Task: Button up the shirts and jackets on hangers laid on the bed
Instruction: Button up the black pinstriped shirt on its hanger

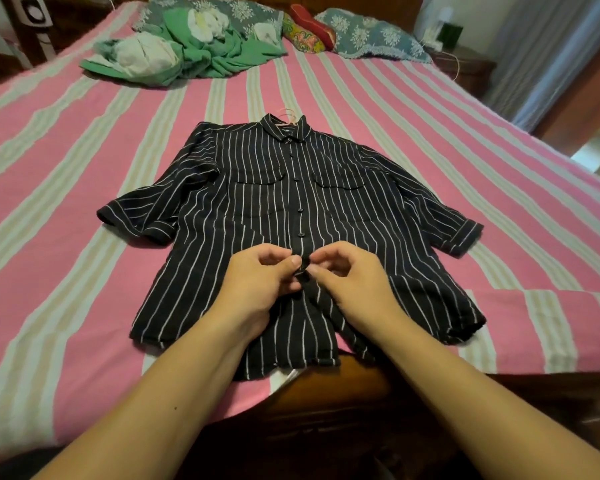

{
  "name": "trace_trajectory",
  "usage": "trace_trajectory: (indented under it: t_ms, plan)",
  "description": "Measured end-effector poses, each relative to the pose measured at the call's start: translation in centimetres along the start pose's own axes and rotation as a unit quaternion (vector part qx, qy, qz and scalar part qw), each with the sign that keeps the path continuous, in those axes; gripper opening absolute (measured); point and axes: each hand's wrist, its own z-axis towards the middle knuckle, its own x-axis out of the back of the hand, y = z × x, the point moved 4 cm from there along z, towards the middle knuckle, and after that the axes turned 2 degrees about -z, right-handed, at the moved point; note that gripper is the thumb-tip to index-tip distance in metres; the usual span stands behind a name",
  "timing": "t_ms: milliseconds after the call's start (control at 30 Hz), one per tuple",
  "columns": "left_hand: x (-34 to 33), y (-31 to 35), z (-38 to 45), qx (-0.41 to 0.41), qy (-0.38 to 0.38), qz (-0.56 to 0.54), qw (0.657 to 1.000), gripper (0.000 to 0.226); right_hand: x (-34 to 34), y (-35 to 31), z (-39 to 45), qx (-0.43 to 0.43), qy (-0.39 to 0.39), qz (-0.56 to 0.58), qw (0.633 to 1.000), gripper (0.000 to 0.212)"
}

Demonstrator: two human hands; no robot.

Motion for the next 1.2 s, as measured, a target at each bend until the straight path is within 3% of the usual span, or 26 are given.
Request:
trace_trajectory:
  t_ms: [267,500,667,900,1067,1200]
  plan:
    - [0.2,0.0,-0.1,0.001,0.003,-0.004,1.000,0.008,-0.8,-0.4,-0.3,0.065,0.040,-0.118,0.990,0.010]
    - [0.4,-0.5,0.3,-0.011,0.013,0.028,0.999,0.005,-1.6,-0.8,-1.2,0.171,0.092,-0.268,0.944,0.011]
    - [0.2,-0.4,0.4,-0.015,-0.016,0.044,0.999,0.005,-0.7,-0.5,-0.7,0.082,0.077,-0.181,0.977,0.011]
    - [0.1,0.1,-0.1,-0.057,-0.020,0.126,0.990,0.012,-1.0,-0.7,-0.6,0.001,0.042,-0.195,0.980,0.018]
    - [-0.6,1.4,-2.4,-0.228,-0.075,0.224,0.945,0.012,2.2,-1.6,-5.4,0.119,0.062,-0.265,0.955,0.018]
    - [-1.8,0.4,-5.4,-0.310,-0.177,0.394,0.847,0.017,4.6,1.1,-11.3,0.152,-0.101,-0.425,0.887,0.053]
